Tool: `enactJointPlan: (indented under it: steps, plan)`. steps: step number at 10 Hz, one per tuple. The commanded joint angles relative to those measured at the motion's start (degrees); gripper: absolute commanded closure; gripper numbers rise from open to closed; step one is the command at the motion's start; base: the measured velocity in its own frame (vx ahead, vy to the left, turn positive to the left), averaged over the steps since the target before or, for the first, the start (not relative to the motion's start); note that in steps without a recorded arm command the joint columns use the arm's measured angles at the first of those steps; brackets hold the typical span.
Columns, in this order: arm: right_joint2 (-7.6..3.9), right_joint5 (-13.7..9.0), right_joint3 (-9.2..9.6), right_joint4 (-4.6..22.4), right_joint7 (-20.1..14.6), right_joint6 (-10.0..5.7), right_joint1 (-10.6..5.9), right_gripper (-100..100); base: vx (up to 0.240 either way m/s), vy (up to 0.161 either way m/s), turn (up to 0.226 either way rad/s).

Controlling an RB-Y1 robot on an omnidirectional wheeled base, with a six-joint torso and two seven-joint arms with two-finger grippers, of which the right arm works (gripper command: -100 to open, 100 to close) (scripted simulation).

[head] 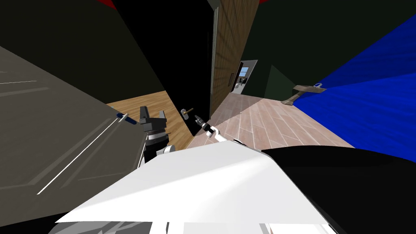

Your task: Push the door open

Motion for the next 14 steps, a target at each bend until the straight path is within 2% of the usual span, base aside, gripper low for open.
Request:
enactJointPlan:
  steps: [1,6,8,12,14]
  plan:
    - [0.09,0.1,0.86,2.0,-0.9,0.03,-1.25,-100,0.086,-0.058,0.025]
    - [0.48,0.4,3.09,7.9,-3.0,0.04,-4.93,-100,0.075,-0.054,0.019]
    - [0.8,0.6,4.52,11.7,-4.4,0.05,-7.29,-100,0.113,-0.066,0.024]
    - [1.17,0.7,5.82,15.1,-5.7,0.06,-9.44,-100,0.081,-0.051,0.014]
    - [1.01,0.6,5.21,15.5,-5.1,-0.22,-9.38,-100,0.063,0.028,0.024]
